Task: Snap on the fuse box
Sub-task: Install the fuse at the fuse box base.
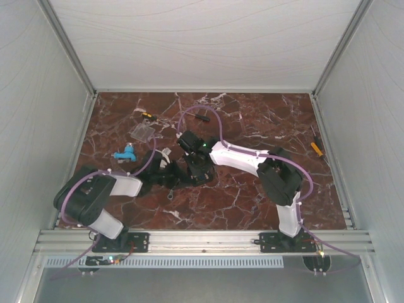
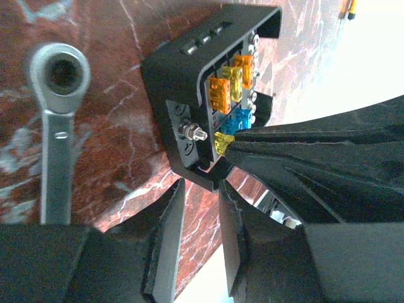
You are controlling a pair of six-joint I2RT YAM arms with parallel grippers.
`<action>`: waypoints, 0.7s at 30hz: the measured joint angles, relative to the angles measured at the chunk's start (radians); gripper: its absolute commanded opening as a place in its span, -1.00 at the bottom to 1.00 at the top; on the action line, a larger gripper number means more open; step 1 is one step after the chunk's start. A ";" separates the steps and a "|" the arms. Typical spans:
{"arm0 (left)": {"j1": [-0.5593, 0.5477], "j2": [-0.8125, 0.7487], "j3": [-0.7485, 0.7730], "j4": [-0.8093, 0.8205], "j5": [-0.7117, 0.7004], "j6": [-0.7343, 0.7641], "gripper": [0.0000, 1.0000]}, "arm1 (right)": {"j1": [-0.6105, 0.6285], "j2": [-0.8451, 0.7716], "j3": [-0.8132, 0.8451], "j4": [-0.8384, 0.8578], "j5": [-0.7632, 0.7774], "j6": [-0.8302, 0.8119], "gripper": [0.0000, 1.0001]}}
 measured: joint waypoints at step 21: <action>0.050 0.072 0.079 -0.029 -0.063 0.011 -0.48 | 0.000 -0.002 -0.024 0.002 -0.010 -0.029 -1.00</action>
